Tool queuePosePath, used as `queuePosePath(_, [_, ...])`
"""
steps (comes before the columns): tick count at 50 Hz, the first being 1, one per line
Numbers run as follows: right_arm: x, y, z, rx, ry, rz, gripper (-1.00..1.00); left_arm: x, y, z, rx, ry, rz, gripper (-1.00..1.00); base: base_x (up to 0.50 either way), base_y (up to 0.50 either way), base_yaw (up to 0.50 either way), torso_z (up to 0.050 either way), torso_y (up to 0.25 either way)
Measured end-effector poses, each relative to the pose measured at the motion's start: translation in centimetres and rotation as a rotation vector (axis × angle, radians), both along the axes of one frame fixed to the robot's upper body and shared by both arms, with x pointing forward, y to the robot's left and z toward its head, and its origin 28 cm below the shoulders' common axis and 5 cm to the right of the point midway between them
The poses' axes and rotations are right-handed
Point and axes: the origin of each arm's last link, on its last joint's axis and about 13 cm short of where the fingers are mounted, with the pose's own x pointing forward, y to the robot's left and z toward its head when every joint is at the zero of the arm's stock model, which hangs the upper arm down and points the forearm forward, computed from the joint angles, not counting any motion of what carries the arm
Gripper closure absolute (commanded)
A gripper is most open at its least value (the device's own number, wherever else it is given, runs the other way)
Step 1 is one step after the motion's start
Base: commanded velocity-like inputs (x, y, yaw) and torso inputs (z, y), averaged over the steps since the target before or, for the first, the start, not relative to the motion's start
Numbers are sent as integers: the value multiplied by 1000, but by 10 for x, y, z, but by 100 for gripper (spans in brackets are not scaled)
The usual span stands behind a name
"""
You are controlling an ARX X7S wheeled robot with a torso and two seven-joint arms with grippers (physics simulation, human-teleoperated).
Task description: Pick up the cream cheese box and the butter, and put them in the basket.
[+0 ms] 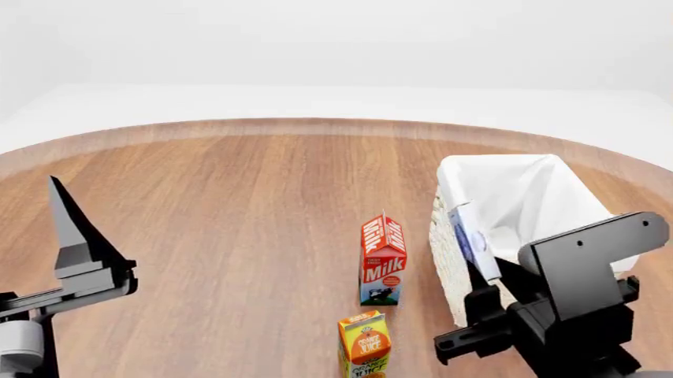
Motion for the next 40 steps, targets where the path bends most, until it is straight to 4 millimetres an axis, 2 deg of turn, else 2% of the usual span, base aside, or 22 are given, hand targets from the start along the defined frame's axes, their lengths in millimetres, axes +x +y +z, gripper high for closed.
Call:
queuePosePath(19, [0,-8,44,-15,-141,-41,100,0,-1,0,1,2,-6,-100,0,0,0,0,1])
queuePosePath(30, [7,-14,67,-13,-191,-75,100,1,-1,0,2,6,-11,-100,0,0,0,0,0])
queuePosePath(40, [21,-22,93,15,-213,-102,100,1,-1,0,4,8,-15,-100,0,0,0,0,1])
